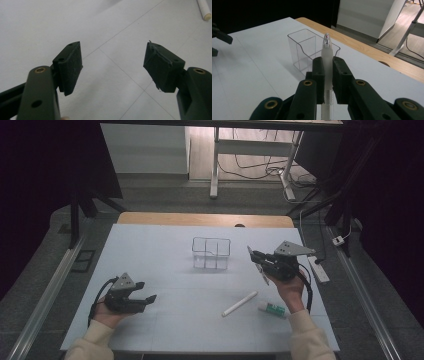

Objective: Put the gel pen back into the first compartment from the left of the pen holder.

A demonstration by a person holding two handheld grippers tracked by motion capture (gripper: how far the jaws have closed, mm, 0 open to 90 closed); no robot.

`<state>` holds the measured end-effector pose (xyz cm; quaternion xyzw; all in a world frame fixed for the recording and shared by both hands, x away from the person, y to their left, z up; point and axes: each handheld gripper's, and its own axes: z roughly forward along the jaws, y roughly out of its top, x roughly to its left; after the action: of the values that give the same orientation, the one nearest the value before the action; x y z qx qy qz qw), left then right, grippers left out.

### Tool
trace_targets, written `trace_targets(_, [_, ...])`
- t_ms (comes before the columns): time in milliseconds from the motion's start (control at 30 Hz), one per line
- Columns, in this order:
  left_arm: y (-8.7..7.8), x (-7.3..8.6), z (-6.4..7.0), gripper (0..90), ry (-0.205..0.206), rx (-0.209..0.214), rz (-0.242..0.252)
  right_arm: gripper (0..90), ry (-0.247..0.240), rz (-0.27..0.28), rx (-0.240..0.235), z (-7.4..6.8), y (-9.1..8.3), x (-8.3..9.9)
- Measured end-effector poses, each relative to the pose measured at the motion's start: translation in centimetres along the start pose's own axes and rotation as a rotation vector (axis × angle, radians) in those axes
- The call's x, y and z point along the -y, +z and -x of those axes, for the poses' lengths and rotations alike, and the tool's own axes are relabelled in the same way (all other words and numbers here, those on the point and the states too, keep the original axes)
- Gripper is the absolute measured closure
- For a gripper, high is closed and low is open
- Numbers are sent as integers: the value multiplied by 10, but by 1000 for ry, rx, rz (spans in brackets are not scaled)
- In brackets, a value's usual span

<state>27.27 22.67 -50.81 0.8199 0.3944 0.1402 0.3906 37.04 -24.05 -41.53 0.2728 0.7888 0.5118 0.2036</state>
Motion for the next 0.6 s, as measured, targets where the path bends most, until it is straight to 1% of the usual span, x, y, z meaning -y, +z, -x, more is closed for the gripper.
trace_targets(100, [0, 0, 0, 311, -3, 0, 0, 800, 7, 18, -11, -3, 4, -3])
trace_targets(233, [-1, 0, -2, 311, -8, -2, 7, 800, 2, 22, -14, -7, 11, -6])
trace_targets(267, [-1, 0, -2, 311, -11, -1, 8, 799, 0, 32, -15, -8, 13, -7])
trace_targets(333, [-1, -1, -2, 311, -13, -4, 7, 800, 14, 44, -19, -10, 17, -10])
trace_targets(367, [-1, -1, -2, 309, -13, -6, 7, 799, 22, 55, -27, -11, 20, -11])
trace_targets(433, [-2, -1, -2, 309, -12, -8, 9, 800, 20, 70, -29, -13, 28, -14])
trace_targets(600, [-3, 0, -3, 309, -13, -7, 8, 799, 22, 89, -35, -17, 46, -21])
